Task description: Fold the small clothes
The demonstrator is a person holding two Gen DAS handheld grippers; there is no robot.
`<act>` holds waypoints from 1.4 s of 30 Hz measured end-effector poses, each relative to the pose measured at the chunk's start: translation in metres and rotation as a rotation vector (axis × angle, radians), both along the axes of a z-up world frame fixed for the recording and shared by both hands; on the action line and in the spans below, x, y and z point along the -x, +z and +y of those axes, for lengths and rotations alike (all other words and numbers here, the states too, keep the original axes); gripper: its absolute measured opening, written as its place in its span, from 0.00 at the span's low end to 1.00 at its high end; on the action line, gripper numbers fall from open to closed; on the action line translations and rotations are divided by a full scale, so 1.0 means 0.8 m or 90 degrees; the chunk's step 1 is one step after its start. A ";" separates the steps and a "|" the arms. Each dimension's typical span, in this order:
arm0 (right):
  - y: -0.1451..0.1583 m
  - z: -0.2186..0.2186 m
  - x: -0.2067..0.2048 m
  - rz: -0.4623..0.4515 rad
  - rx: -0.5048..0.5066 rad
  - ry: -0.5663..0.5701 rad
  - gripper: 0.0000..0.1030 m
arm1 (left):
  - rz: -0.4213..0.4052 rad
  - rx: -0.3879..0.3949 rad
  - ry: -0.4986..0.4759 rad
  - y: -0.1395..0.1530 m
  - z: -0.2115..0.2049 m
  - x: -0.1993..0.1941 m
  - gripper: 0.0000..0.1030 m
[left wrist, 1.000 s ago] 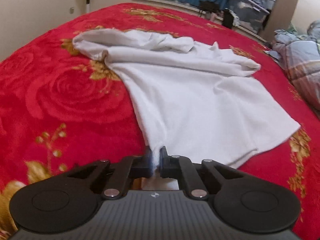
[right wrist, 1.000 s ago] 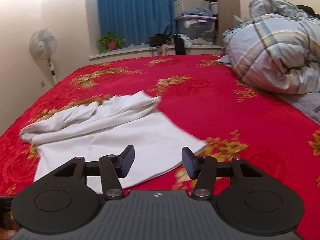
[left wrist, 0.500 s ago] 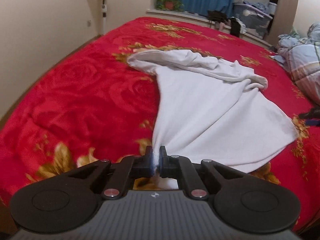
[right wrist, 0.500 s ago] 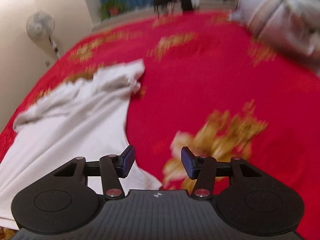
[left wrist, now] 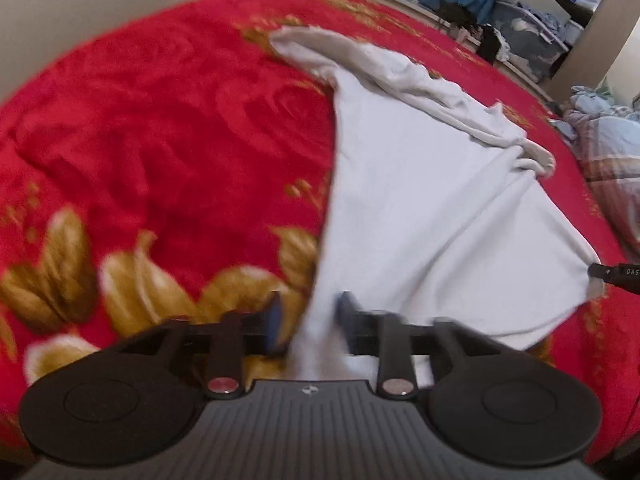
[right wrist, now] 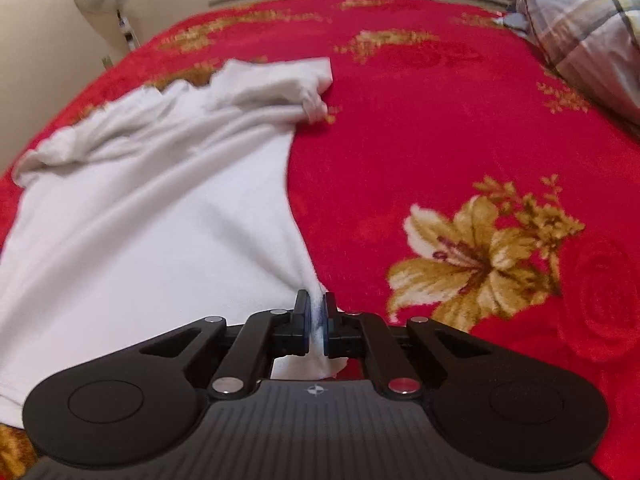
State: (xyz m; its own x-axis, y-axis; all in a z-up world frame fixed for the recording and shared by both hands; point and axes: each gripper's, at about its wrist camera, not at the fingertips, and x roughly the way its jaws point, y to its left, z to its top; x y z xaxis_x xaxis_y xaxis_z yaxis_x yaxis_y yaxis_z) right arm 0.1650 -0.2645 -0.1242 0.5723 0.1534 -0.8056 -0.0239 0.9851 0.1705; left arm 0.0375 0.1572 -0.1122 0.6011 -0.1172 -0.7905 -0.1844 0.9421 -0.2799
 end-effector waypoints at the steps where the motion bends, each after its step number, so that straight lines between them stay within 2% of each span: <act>1: 0.010 -0.004 0.006 -0.008 -0.010 -0.001 0.04 | -0.003 -0.001 -0.001 0.001 0.001 0.001 0.04; 3: 0.036 -0.009 0.022 -0.027 -0.030 -0.001 0.04 | -0.027 -0.025 0.008 0.022 0.003 0.009 0.04; 6: 0.083 -0.024 0.060 -0.067 -0.074 -0.004 0.04 | -0.067 0.014 0.028 0.064 0.019 0.032 0.03; 9: 0.131 -0.044 0.116 -0.115 -0.098 0.000 0.03 | -0.118 -0.025 0.031 0.116 0.025 0.072 0.01; 12: 0.156 -0.076 0.173 -0.118 -0.129 -0.022 0.03 | -0.093 -0.039 0.035 0.130 0.030 0.102 0.01; 13: 0.156 -0.083 0.185 -0.103 -0.132 -0.029 0.03 | -0.077 -0.041 0.029 0.125 0.030 0.110 0.01; 15: 0.144 -0.091 0.203 -0.035 -0.128 -0.035 0.04 | -0.041 -0.039 0.027 0.111 0.030 0.117 0.01; 17: 0.115 -0.090 0.208 0.058 -0.094 -0.041 0.04 | 0.007 -0.066 0.033 0.095 0.025 0.112 0.02; 18: 0.103 -0.089 0.208 0.083 -0.063 -0.058 0.04 | 0.007 -0.069 0.033 0.092 0.024 0.111 0.02; 20: 0.092 -0.086 0.204 0.077 0.015 -0.084 0.08 | -0.011 -0.045 0.038 0.100 0.020 0.107 0.04; 22: 0.097 -0.085 0.194 0.029 0.003 -0.086 0.08 | -0.046 -0.035 0.023 0.121 0.012 0.095 0.09; 24: 0.108 -0.077 0.177 -0.009 -0.037 -0.062 0.08 | -0.076 -0.042 0.011 0.144 0.000 0.079 0.16; 26: 0.123 -0.064 0.157 -0.055 -0.062 -0.034 0.14 | -0.113 -0.044 -0.008 0.170 -0.012 0.054 0.21; 28: 0.137 -0.048 0.134 -0.107 -0.067 -0.009 0.28 | -0.145 -0.050 -0.019 0.193 -0.018 0.024 0.28; 32: 0.151 -0.014 0.083 -0.158 -0.059 0.035 0.30 | -0.188 -0.053 -0.036 0.212 -0.029 -0.048 0.32; 34: 0.151 0.002 0.056 -0.165 -0.073 0.052 0.31 | -0.181 -0.040 -0.054 0.205 -0.031 -0.091 0.32; 37: 0.143 0.029 0.031 -0.199 -0.084 0.073 0.31 | -0.149 -0.039 -0.095 0.175 -0.053 -0.169 0.32; 40: 0.126 0.050 0.016 -0.210 -0.076 0.083 0.31 | -0.119 -0.043 -0.114 0.132 -0.069 -0.245 0.33; 42: 0.119 0.060 0.009 -0.205 -0.064 0.076 0.31 | -0.090 -0.056 -0.103 0.098 -0.079 -0.300 0.36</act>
State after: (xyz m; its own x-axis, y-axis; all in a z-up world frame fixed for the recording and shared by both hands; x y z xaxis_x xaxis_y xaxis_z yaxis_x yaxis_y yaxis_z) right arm 0.1579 -0.2164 -0.0286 0.7675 0.3042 -0.5643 -0.2064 0.9506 0.2318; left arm 0.2775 0.0940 -0.0335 0.6859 -0.1549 -0.7110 0.0056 0.9782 -0.2078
